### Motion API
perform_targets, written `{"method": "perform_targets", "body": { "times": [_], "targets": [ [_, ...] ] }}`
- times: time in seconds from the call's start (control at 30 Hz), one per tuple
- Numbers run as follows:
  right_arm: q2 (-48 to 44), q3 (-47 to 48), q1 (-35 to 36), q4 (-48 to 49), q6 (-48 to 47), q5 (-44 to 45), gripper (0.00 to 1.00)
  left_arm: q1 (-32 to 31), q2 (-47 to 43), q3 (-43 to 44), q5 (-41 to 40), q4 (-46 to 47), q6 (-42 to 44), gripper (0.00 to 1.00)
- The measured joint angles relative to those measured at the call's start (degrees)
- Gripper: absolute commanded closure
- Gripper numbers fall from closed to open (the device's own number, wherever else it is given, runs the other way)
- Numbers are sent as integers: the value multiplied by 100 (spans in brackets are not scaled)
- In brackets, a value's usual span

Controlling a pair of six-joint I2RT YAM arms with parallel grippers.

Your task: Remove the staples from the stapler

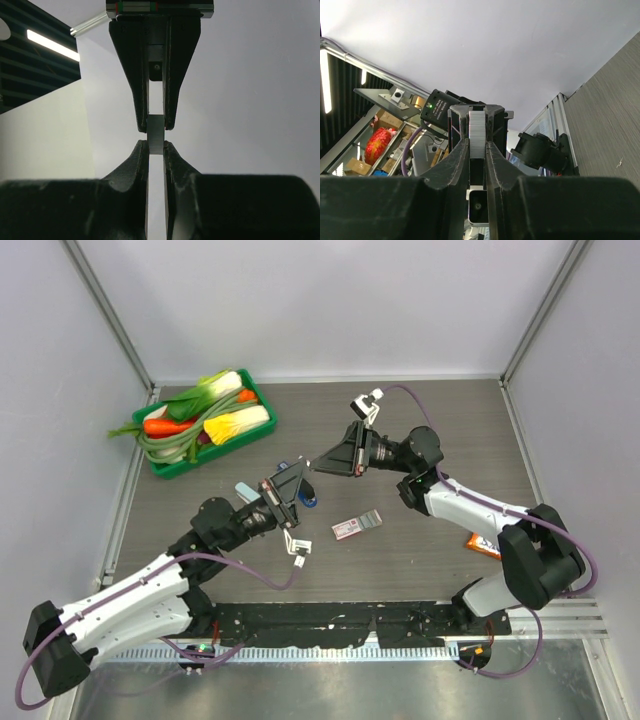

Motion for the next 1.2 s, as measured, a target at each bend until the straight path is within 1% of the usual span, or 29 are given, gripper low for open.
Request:
{"method": "perform_targets", "body": {
  "times": [0.13, 0.17, 0.2, 0.23, 0.3, 0.33, 0.4, 0.43, 0.47, 0.53, 0.6, 0.7, 0.73, 0.77, 0.83, 0.9, 0.93, 0.97, 1.03, 1.1, 1.17, 1.2],
  "targets": [
    [0, 0, 0, 2, -2, -20, 86, 0, -26, -20, 4, 0, -2, 100],
    [0, 0, 0, 2, -2, -26, 90, 0, -42, -31, 11, -2, -2, 99],
    [0, 0, 0, 2, -2, -28, 91, 0, -55, -35, 17, -13, -4, 98],
    [0, 0, -2, 2, -2, -31, 92, 0, -74, -37, 24, -35, -15, 92],
    [0, 0, -7, 2, -4, -31, 92, 0, -120, -37, 31, -101, -83, 76],
    [0, 0, -7, 0, -4, -33, 93, 0, -138, -37, 33, -127, -125, 71],
    [0, -7, -31, -28, -37, -33, 95, -2, -155, -35, 20, -181, -256, 64],
    [-15, -17, -74, -55, -70, -24, 97, -2, -153, -33, 2, -240, -330, 53],
    [-44, -33, -133, -131, -125, -20, 98, -2, -136, -24, -26, -308, -444, 47],
    [-127, -68, -256, -367, -308, 26, 99, -2, -63, 70, -168, -568, -671, 41],
    [-273, -72, -407, -857, -627, 109, 99, -2, 116, 286, -385, -815, -953, 38],
    [-546, -63, -605, -1773, -1294, 295, 99, -2, 352, 636, -708, -1047, -1384, 22],
    [-627, -44, -658, -2135, -1569, 369, 99, -2, 420, 772, -817, -1147, -1543, 14],
    [-686, -17, -699, -2476, -1812, 459, 99, -2, 490, 927, -927, -1274, -1705, 10],
    [-798, 125, -767, -3427, -2450, 791, 99, -2, 678, 1279, -1165, -1617, -2159, 6],
    [-874, 354, -804, -4426, -3143, 1285, 99, 2, 1086, 1996, -1488, -2406, -2872, 6],
    [-909, 468, -811, -4859, -3475, 1550, 98, 28, 1401, 2465, -1606, -2942, -3305, 9],
    [-949, 557, -826, -5222, -3762, 1808, 98, 70, 1784, 3117, -1683, -3617, -3764, 11],
    [-1084, 603, -833, -5727, -4199, 2269, 98, 214, 2699, 4511, -1751, -4789, -4629, 11],
    [-1285, 588, -837, -6201, -4542, 2730, 98, 472, 3657, 5886, -1600, -5834, -5541, 10],
    [-1513, 501, -841, -6485, -4756, 3165, 98, 678, 4203, 6577, -1414, -6540, -6205, 10],
    [-1655, 424, -841, -6612, -4852, 3405, 98, 756, 4426, 6819, -1266, -6913, -6537, 9]
  ]
}}
